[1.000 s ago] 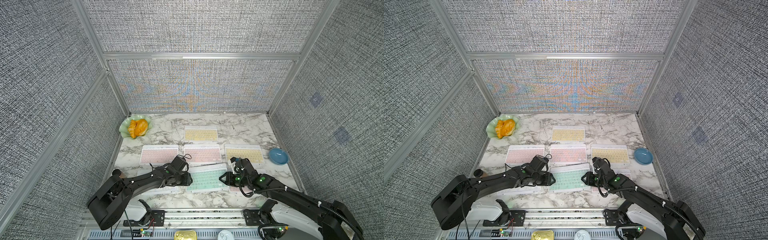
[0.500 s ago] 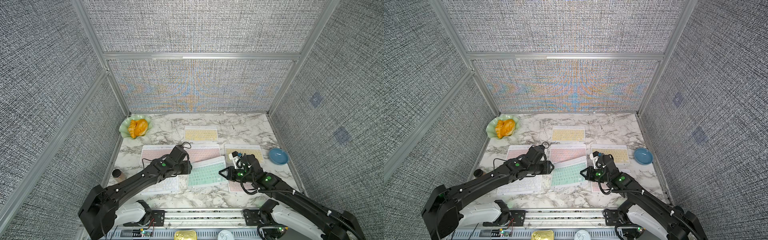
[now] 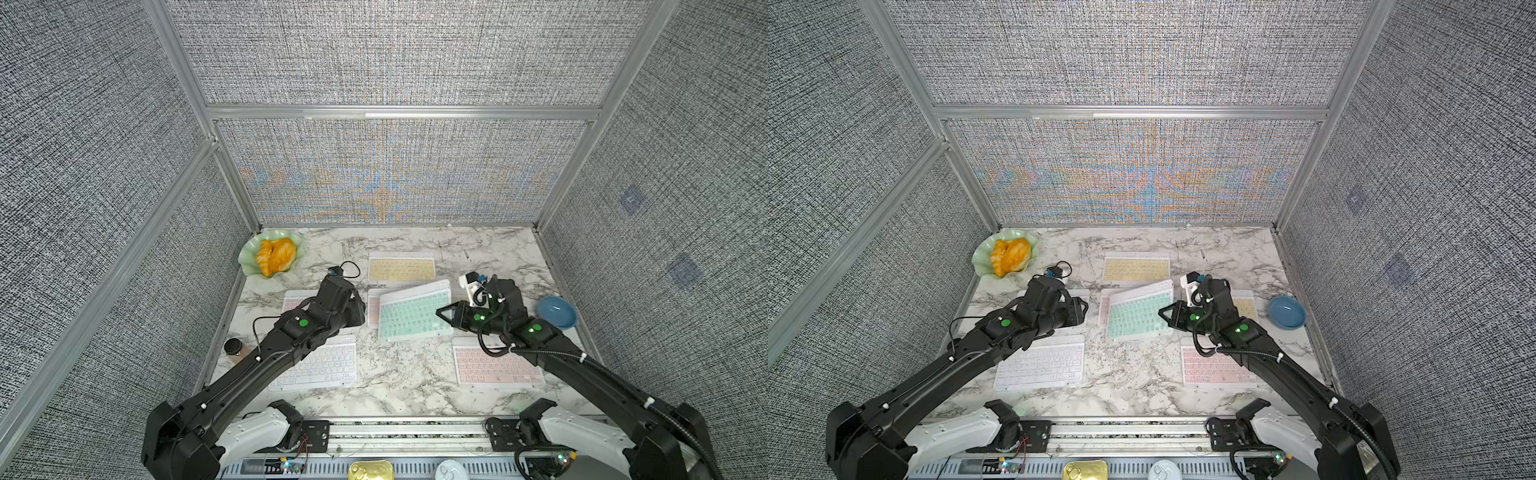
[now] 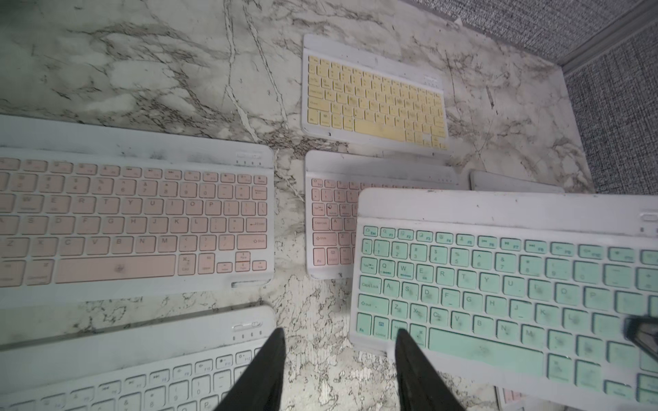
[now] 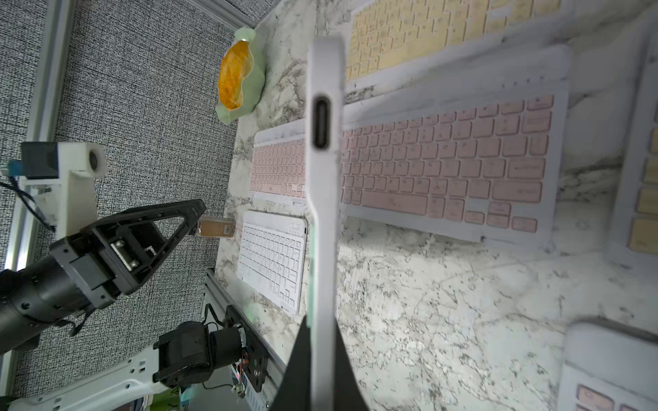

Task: Stack the numeric keypads
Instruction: Place the numeric keypad at the numeric keypad.

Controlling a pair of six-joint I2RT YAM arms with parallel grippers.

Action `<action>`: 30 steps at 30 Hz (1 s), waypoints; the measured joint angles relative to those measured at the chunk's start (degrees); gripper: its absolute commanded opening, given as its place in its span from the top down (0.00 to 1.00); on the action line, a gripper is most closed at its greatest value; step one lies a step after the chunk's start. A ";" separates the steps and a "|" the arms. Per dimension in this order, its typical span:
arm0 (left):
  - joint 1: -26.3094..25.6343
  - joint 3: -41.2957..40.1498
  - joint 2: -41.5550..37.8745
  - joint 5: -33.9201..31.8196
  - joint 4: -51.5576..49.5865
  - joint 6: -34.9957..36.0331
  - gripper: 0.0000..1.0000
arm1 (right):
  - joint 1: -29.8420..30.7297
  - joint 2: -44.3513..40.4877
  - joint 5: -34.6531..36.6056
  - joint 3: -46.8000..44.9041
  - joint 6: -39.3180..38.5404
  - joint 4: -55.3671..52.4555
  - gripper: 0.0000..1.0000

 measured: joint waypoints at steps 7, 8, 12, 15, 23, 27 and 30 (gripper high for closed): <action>5.70 -1.09 1.16 4.22 6.16 0.81 0.49 | -2.08 7.13 -2.27 5.95 -1.22 7.28 1.00; 6.49 -1.33 1.27 4.87 7.04 0.81 0.49 | -2.36 7.93 -2.67 6.40 -1.25 8.24 1.00; 9.99 -2.99 1.60 7.72 10.73 0.96 0.49 | -3.02 10.67 -3.04 8.28 -1.40 10.64 1.00; 12.35 -3.85 2.01 9.79 12.96 0.90 0.49 | -3.41 12.33 -2.80 9.38 -1.66 12.02 1.00; 14.62 -4.37 3.72 13.25 17.68 1.20 0.48 | -4.72 18.78 -2.10 12.50 -2.51 14.27 1.00; 15.37 -3.85 5.25 14.21 18.62 1.70 0.48 | -6.27 22.56 -3.39 15.69 -3.08 16.22 1.00; 15.65 -4.26 5.99 14.69 20.09 1.97 0.48 | -8.02 26.84 -5.20 18.23 -3.02 17.75 1.00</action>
